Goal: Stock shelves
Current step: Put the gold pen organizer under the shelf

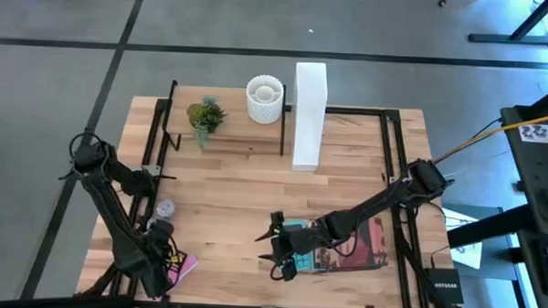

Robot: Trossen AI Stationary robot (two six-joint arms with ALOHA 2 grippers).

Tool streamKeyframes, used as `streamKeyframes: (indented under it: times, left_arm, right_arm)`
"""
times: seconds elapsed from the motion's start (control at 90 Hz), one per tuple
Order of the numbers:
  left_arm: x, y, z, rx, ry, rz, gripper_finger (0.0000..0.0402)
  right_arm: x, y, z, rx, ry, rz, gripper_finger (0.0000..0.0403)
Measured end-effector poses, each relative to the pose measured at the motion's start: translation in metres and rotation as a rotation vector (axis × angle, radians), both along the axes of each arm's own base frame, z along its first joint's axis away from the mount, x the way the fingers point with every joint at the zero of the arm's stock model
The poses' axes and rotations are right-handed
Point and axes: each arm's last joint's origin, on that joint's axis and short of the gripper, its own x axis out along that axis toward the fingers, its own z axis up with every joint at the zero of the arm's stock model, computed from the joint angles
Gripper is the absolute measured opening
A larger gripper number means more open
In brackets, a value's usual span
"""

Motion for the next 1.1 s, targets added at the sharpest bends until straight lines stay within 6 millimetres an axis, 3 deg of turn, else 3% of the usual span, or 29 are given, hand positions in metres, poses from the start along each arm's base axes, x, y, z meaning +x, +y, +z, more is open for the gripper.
streamKeyframes:
  times: [0.278,0.422,0.789,1.1]
  left_arm:
    - [0.039,0.008,0.043,-0.102,-0.084,-0.092,0.0000]
    - [0.065,0.027,0.067,-0.038,-0.208,-0.176,0.0000]
    - [0.113,0.137,0.056,0.234,0.015,-0.385,0.0000]
    - [0.115,0.232,0.022,0.195,0.279,-0.411,0.0000]
  right_arm:
    - [0.000,0.000,0.001,-0.005,-0.010,0.003,0.0198]
    - [0.000,0.000,-0.001,-0.017,0.012,0.004,0.0198]
    - [-0.002,-0.001,-0.004,-0.006,0.050,-0.010,0.0198]
    - [-0.003,-0.002,-0.007,0.026,0.086,-0.033,0.0198]
